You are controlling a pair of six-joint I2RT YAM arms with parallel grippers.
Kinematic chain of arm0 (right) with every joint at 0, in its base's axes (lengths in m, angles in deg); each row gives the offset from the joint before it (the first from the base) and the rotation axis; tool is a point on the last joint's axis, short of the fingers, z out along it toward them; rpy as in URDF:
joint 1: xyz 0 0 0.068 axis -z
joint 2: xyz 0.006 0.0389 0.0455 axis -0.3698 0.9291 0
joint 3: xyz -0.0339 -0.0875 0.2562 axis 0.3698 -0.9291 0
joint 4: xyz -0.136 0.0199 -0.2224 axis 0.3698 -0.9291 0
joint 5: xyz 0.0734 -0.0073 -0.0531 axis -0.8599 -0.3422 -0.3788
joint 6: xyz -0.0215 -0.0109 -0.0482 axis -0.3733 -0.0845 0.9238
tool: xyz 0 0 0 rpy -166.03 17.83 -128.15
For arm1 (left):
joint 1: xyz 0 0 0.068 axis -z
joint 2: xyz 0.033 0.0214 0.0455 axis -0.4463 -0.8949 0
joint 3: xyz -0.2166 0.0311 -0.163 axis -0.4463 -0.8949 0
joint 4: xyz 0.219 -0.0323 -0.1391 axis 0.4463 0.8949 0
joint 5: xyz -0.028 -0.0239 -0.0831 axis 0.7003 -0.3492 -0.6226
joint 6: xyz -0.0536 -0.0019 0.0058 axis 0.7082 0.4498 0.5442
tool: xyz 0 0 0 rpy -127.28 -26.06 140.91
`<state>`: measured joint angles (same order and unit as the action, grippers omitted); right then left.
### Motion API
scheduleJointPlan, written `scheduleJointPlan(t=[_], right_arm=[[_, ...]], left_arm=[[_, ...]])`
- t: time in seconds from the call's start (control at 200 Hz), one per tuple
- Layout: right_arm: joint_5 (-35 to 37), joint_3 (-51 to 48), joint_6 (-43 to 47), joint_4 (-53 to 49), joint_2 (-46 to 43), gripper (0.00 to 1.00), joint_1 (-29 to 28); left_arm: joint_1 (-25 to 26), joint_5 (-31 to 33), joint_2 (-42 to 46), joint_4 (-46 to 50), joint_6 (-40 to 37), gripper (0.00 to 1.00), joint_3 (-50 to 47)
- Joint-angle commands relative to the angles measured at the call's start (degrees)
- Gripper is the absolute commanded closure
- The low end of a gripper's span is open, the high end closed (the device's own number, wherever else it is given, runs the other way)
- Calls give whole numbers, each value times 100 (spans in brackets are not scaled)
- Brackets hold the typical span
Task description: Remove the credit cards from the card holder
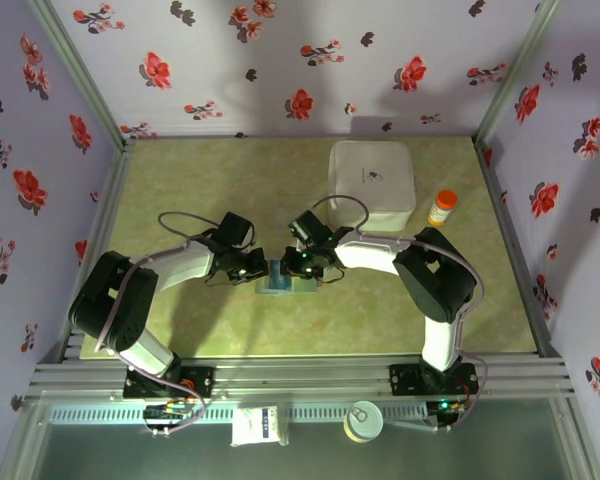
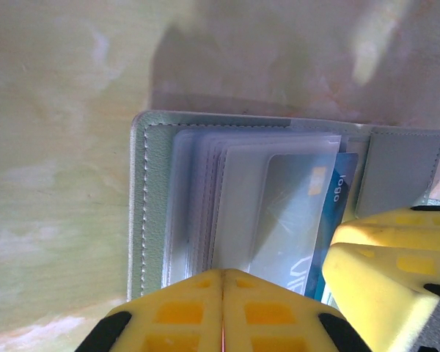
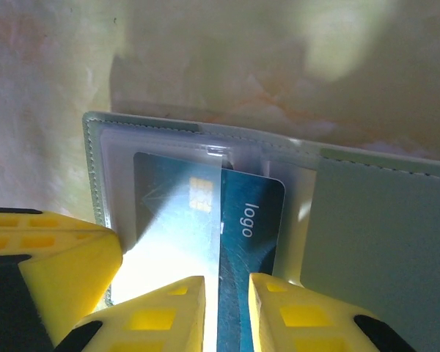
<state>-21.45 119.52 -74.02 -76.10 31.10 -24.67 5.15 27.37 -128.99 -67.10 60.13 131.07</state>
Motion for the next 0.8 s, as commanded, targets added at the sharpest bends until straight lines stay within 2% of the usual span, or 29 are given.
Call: scheduleJointPlan(t=[0.0, 0.355, 0.8], right_arm=[[128, 0, 120, -232, -263, 76, 34], [93, -289, 17, 84, -657, 76, 101], [-57, -895, -102, 689, -861, 77, 238]], left_arm=[[24, 75, -21, 77, 10, 93, -27], [49, -65, 201, 199, -9, 93, 195], [208, -139, -175, 205, -119, 94, 387]])
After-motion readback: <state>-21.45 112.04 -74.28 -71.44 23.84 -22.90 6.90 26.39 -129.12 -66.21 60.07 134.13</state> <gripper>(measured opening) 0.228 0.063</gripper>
